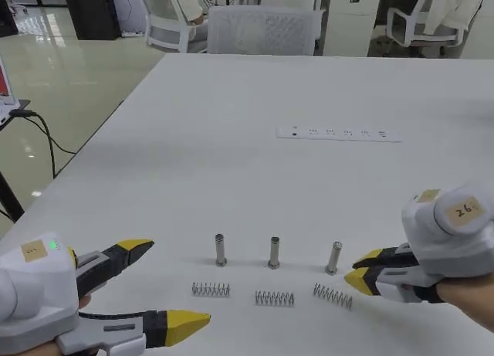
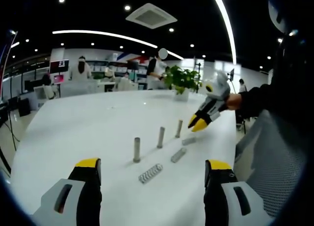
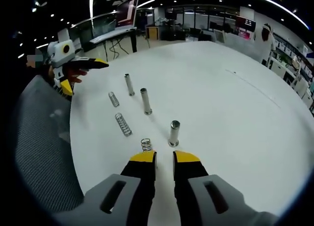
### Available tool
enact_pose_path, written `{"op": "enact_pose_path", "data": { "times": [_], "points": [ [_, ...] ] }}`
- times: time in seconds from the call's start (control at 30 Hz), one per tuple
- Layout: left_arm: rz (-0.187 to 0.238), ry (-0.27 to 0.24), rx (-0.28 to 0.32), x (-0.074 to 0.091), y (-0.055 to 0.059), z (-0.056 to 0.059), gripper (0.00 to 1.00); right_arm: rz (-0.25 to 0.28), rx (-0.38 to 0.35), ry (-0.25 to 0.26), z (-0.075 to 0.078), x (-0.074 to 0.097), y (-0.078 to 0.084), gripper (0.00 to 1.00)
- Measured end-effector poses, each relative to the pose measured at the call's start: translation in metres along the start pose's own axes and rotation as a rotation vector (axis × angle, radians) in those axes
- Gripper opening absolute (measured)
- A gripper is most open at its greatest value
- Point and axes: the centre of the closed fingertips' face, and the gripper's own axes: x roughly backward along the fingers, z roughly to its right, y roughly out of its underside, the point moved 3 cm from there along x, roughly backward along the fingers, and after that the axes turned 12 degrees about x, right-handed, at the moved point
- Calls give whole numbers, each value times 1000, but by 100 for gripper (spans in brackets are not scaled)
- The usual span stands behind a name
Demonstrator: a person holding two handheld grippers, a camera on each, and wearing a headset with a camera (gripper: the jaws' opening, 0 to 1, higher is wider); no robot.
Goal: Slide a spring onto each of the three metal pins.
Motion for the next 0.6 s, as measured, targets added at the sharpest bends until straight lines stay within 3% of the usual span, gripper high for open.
{"op": "enact_pose_path", "data": {
  "times": [0.17, 0.6],
  "points": [
    [-4, 5, -1, 0, 0, 1, 83, -31, 45, -55, -12, -4, 5, 12],
    [-1, 11, -2, 0, -1, 5, 82, -117, 120, -93, -14, -16, 15, 10]
  ]
}}
